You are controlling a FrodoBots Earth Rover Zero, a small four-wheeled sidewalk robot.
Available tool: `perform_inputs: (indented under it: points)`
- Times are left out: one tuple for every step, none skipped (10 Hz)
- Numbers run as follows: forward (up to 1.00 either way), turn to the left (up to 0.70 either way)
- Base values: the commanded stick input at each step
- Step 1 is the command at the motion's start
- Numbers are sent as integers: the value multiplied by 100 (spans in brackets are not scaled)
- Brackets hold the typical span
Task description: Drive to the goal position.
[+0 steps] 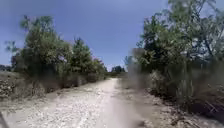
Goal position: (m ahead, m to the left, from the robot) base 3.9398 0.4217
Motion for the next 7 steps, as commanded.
perform_inputs:
  points:
    - [70,0]
    - [70,0]
    - [70,0]
    - [70,0]
    - [70,0]
    - [70,0]
    - [70,0]
